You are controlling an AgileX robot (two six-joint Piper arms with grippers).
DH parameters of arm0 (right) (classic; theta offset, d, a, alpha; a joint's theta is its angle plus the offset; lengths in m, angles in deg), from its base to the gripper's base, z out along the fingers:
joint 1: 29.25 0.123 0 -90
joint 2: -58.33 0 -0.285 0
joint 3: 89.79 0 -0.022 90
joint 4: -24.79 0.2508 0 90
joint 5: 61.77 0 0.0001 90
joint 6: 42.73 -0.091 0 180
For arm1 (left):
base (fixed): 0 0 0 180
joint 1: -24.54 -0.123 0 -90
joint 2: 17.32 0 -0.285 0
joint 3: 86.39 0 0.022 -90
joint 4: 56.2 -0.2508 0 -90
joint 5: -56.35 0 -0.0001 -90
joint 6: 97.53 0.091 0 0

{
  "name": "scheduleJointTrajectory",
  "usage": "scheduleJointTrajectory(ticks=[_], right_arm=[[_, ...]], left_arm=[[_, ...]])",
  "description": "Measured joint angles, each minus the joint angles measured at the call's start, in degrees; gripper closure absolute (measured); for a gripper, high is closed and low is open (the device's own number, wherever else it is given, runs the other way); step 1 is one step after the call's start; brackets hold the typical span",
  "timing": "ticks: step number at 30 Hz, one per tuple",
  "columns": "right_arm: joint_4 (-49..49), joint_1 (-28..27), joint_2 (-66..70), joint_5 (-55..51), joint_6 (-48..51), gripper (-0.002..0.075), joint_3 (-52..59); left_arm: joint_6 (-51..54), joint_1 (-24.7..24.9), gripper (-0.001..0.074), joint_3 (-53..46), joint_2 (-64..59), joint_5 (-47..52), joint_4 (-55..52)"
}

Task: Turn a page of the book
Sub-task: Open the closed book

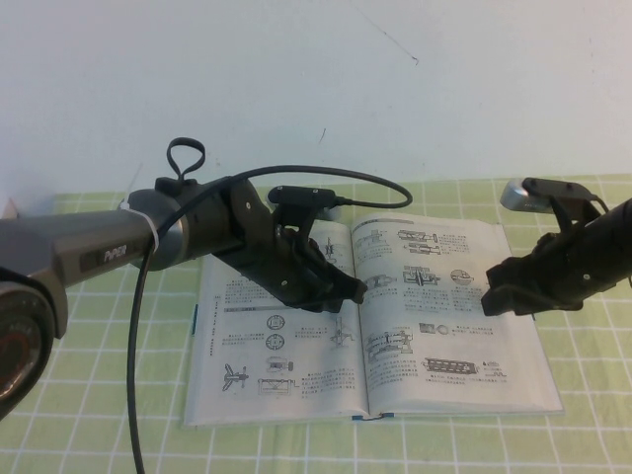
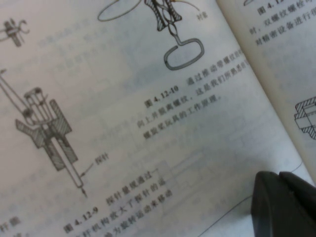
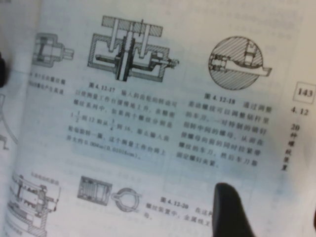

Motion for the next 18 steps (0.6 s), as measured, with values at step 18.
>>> scheduleJointTrajectory(ticks=[18], right_arm=[[3.31,-0.12,2.82,-1.48,0.21,0.0379,-0.37]], left_arm=[[-0.1,-0.09,0.0739,0.0,0.0,0.0,0.21]])
